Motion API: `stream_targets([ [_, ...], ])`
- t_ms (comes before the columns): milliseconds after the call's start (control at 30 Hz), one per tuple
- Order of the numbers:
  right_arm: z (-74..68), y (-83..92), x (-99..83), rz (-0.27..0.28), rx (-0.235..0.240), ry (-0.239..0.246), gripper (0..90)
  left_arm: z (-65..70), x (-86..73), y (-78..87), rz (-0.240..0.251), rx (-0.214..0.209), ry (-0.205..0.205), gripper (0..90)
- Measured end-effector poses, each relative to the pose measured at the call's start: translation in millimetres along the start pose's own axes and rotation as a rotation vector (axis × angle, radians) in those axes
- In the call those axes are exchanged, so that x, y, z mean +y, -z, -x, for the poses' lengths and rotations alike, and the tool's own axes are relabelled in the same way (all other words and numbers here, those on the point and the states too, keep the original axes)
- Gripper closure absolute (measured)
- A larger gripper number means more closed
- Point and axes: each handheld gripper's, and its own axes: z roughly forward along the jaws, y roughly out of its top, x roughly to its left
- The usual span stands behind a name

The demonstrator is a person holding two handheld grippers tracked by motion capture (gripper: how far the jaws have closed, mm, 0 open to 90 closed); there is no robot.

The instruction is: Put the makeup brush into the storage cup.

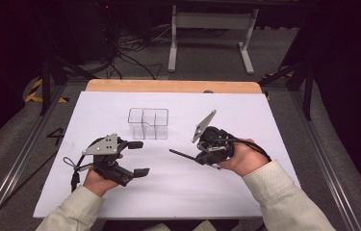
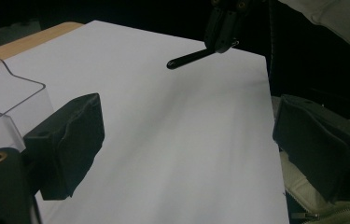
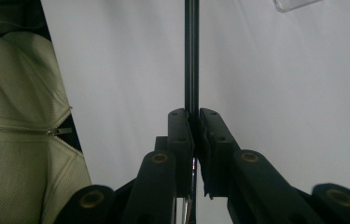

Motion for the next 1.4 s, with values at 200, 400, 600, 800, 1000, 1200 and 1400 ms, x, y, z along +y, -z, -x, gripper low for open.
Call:
stream_targets([
  [200, -5.4, 0.7, 8.4, -0.002, 0.022, 0.048, 84.1, 2.2, 3.9, -5.9, -0.018, -0.043, -0.019, 8.8],
  [400, -13.0, -2.2, 16.0, -0.011, 0.038, 0.099, 84.2, 4.4, 6.2, -13.0, -0.041, -0.088, -0.029, 8.4],
  [600, -17.6, -3.1, 21.4, -0.014, 0.043, 0.141, 84.1, 5.8, 8.5, -18.0, -0.04, -0.116, -0.033, 9.8],
  [800, -23.1, -3.8, 26.8, -0.02, 0.053, 0.175, 84.1, 6.9, 8.1, -19.4, -0.05, -0.129, -0.037, 14.0],
  [1000, -27.5, -6.9, 31.9, -0.024, 0.059, 0.205, 84.2, 7.1, 7.4, -21.1, -0.07, -0.177, -0.044, 24.3],
  [1200, -32.0, -9.5, 37.3, -0.014, 0.069, 0.25, 84.1, 8.2, 5.8, -23.7, -0.092, -0.208, -0.05, 33.2],
  [1400, -37.4, -12.7, 40.9, -0.037, 0.076, 0.288, 84.1, 8.4, 4.5, -24.8, -0.108, -0.226, -0.054, 45.0],
])
